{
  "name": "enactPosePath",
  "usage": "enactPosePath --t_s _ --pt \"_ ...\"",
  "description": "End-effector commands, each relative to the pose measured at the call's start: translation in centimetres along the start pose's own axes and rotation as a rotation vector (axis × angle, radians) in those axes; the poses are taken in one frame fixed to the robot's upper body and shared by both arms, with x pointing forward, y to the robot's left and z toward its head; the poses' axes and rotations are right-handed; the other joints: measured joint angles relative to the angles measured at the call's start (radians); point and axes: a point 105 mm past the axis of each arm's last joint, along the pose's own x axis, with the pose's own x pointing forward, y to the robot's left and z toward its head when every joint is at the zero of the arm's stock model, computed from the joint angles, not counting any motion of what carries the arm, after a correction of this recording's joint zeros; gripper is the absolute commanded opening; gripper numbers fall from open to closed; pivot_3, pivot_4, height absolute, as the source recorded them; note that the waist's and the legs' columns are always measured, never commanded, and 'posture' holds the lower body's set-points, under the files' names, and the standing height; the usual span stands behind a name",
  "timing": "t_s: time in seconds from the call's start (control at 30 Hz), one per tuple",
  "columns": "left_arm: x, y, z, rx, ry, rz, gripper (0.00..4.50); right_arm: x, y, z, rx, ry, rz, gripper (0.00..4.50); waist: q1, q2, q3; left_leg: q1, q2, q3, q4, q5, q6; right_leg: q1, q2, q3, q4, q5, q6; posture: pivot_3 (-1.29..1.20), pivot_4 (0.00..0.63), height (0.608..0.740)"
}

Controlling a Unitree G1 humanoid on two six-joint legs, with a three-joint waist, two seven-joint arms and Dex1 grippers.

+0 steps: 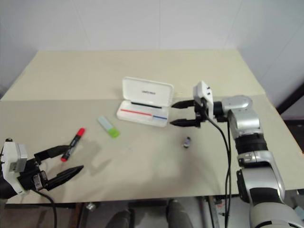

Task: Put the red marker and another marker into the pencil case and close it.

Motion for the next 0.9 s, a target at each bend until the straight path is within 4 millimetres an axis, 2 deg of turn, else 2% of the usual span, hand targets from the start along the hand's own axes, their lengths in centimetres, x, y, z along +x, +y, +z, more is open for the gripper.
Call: enactPosePath --t_s 0.03,0.13,0.3,0.37,0.47,0.7,0.8,0.9 --pt "0.0 0.5 0.9 0.051 -0.015 0.006 4.46 -0.1 -0.4 1.6 -0.053 -0.048 -0.01 4.5 0.0 0.0 0.0 0.0 0.0 0.0 0.0 0.0 0.0 0.0 0.0 0.0 0.0 0.0 0.0 0.0 0.15 0.74" --pt "0.1 0.7 1.0 0.061 -0.017 0.009 4.46 0.2 -0.7 1.4 -0.07 -0.051 -0.031 4.5 0.0 0.0 0.0 0.0 0.0 0.0 0.001 0.0 0.0 0.0 0.0 0.0 0.002 0.0 0.0 0.0 0.15 0.74" --pt "0.3 1.6 1.5 0.096 -0.053 0.027 4.46 1.9 -1.4 1.6 -0.1 -0.043 -0.103 4.5 -0.003 0.0 0.0 0.0 0.0 0.0 0.002 0.0 0.0 0.0 0.0 0.0 0.003 0.0 0.0 0.0 0.15 0.74" --pt "0.2 2.4 2.2 0.126 -0.125 0.087 4.46 2.8 -1.2 0.8 -0.078 -0.014 -0.122 4.5 -0.001 0.0 0.0 0.0 0.0 0.0 0.003 0.0 0.0 0.0 0.001 0.0 0.004 0.0 0.001 0.0 0.15 0.74" --pt "-0.1 2.6 3.0 0.113 -0.196 0.116 4.46 3.6 -0.8 -0.1 -0.037 0.03 -0.133 4.5 -0.001 -0.001 0.0 0.0 0.0 0.0 0.003 0.0 0.0 0.0 0.0 0.0 0.005 0.002 0.003 0.0 0.15 0.74" --pt "-1.3 2.8 2.4 0.107 -0.136 0.119 4.46 5.4 0.5 -1.6 0.046 0.102 -0.07 4.5 -0.001 -0.001 0.0 0.0 0.0 0.0 0.003 0.0 0.0 -0.001 0.0 0.0 0.005 0.002 0.003 0.0 0.15 0.74" --pt "-1.2 2.4 2.6 0.098 -0.132 0.09 4.46 6.5 0.6 -2.5 0.052 0.158 -0.054 4.5 -0.002 -0.001 0.0 0.0 0.0 0.0 0.005 0.0 0.0 -0.001 0.001 0.0 0.006 0.002 0.003 0.0 0.15 0.74" --pt "-1.1 3.1 2.6 0.105 -0.122 0.093 4.46 7.7 0.4 -3.0 0.062 0.174 -0.05 4.5 -0.003 -0.001 0.0 0.0 0.0 0.0 0.005 0.0 0.0 0.0 0.001 0.0 0.006 0.002 0.003 0.0 0.15 0.74"
